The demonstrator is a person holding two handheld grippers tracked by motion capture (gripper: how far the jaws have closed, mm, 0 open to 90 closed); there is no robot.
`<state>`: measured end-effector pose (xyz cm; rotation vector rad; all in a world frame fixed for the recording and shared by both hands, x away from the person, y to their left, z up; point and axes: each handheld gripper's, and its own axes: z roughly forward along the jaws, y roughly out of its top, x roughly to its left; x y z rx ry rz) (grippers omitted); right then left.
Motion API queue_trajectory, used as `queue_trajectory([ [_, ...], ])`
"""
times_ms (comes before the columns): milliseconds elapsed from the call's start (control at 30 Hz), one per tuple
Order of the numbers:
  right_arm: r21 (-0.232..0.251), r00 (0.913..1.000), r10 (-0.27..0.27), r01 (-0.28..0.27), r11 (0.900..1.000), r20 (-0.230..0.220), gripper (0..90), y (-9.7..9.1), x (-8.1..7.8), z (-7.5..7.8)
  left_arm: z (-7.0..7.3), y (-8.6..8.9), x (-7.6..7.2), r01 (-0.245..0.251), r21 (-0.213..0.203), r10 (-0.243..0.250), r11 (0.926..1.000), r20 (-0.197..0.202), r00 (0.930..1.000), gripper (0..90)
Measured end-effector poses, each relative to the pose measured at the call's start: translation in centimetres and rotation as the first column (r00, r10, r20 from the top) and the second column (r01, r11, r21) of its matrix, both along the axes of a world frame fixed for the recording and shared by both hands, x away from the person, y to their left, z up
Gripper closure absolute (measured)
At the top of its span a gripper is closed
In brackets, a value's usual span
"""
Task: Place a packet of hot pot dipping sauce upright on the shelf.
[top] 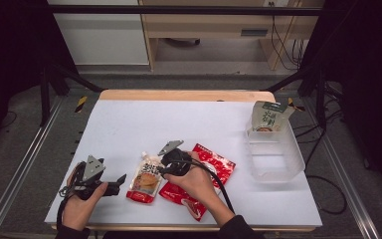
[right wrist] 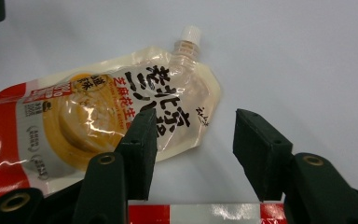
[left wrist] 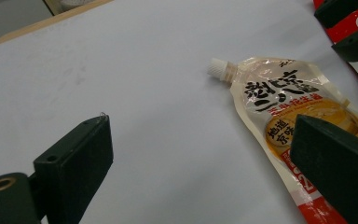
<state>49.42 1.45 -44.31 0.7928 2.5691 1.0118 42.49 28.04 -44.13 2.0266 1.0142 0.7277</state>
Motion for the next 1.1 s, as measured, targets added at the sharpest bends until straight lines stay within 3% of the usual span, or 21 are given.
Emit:
queue_trajectory([
  [467, -0.028, 0.9986, -0.030, 0.029, 0.9992, -0.044, 51.4, 1.5, 1.5, -1.9, 0.0, -0.3, 0.0, 0.008, -0.002, -0.008, 1.0000, 0.003, 1.0000, 5.9],
  [633, -0.018, 0.9955, -0.053, 0.052, 0.9985, -0.078, 53.1, 1.7, 2.0, -2.4, 0.0, -0.3, 0.1, 0.011, -0.004, -0.011, 0.9999, 0.002, 0.9999, 5.9],
  [900, 0.010, 0.9914, -0.044, 0.046, 0.9989, -0.123, 60.5, 1.6, 2.1, -2.7, 0.0, -0.4, 0.1, 0.018, -0.001, -0.018, 0.9998, 0.001, 0.9998, 5.9],
  [1100, -0.012, 0.9942, -0.043, 0.042, 0.9990, -0.099, 68.8, 1.9, 1.7, -2.6, 0.0, -0.5, 0.2, 0.022, 0.004, -0.022, 0.9997, 0.001, 0.9998, 5.9],
])
